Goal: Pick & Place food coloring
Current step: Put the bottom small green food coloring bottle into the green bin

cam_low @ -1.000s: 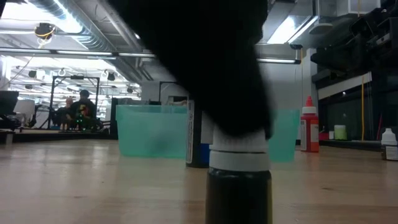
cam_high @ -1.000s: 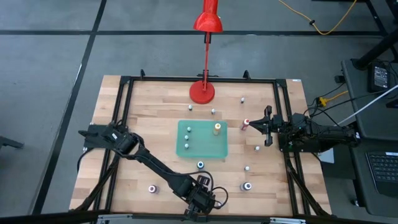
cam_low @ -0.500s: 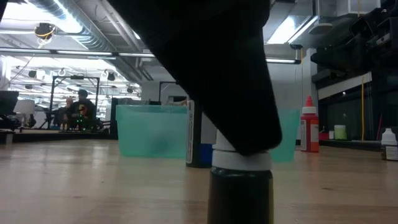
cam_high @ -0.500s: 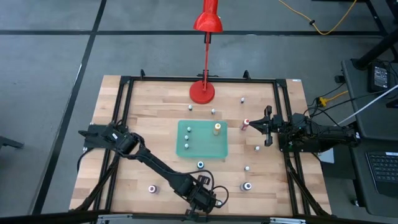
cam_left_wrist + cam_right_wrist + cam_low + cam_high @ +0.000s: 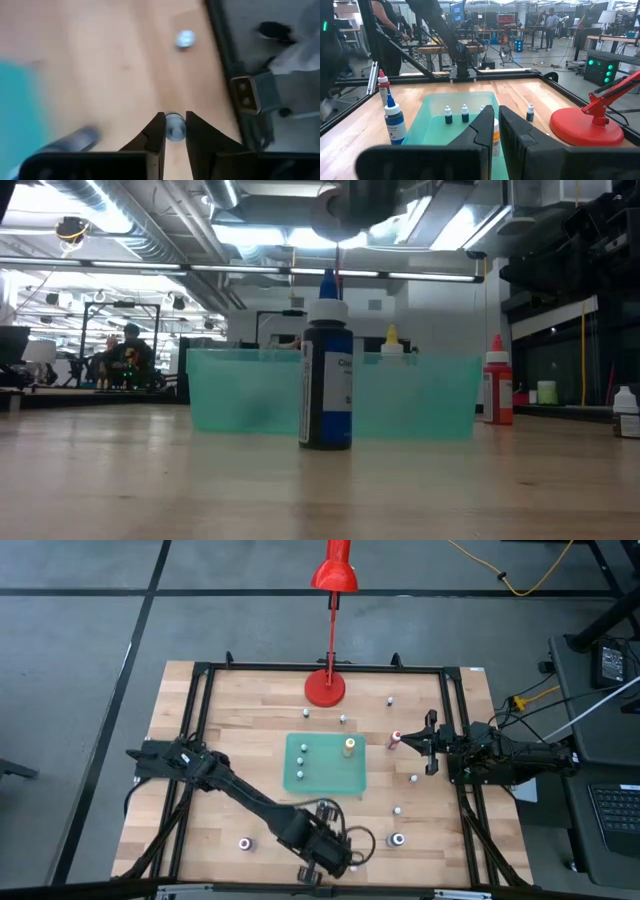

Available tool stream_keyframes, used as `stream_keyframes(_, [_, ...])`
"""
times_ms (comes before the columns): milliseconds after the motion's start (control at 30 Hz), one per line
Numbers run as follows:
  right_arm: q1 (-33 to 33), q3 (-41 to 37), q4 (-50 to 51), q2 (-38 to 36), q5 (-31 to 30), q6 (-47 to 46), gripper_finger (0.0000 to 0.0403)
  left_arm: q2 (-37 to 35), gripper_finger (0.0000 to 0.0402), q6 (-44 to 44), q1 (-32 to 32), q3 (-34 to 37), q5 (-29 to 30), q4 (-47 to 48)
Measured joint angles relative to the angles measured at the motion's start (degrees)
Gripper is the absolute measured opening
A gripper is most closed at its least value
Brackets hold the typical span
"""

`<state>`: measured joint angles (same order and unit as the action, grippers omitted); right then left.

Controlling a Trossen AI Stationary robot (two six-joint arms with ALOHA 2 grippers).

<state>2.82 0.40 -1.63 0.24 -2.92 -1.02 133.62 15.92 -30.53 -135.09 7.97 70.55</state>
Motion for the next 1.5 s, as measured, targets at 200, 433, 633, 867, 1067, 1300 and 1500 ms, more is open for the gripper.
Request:
stream_keyframes(200, [0.0, 0.0, 0.0, 0.1, 0.0, 0.0, 0.0031, -13.7, 0.0045, 9.1, 0.7, 7.5, 7.9, 8.0])
stream_keyframes(433, [0.0, 0.0, 0.0, 0.1, 0.0, 0.0, 0.0031, -23.9, 0.0044, 12.8, 6.5, 13.0, 14.5, 15.5])
stream_keyframes(633, [0.0, 0.0, 0.0, 0.1, 0.0, 0.0, 0.0031, -29.7, 0.0046, 0.6, 15.8, 25.9, 10.9, 7.3])
stream_keyframes(867, [0.0, 0.0, 0.0, 0.1, 0.0, 0.0, 0.0031, -34.6, 0.0047, -15.4, 25.4, 46.4, -0.3, -17.5])
stream_keyframes(1067, [0.0, 0.0, 0.0, 0.1, 0.0, 0.0, 0.0031, -33.9, 0.0047, -26.1, 29.5, 55.9, -4.2, -24.4])
stream_keyframes(1300, [0.0, 0.0, 0.0, 0.1, 0.0, 0.0, 0.0031, -34.0, 0.0047, -31.1, 32.1, 62.8, -6.9, -31.9])
stream_keyframes(1500, [0.0, 0.0, 0.0, 0.1, 0.0, 0.0, 0.0031, -34.0, 0.0048, -32.1, 33.1, 66.1, -8.0, -37.5])
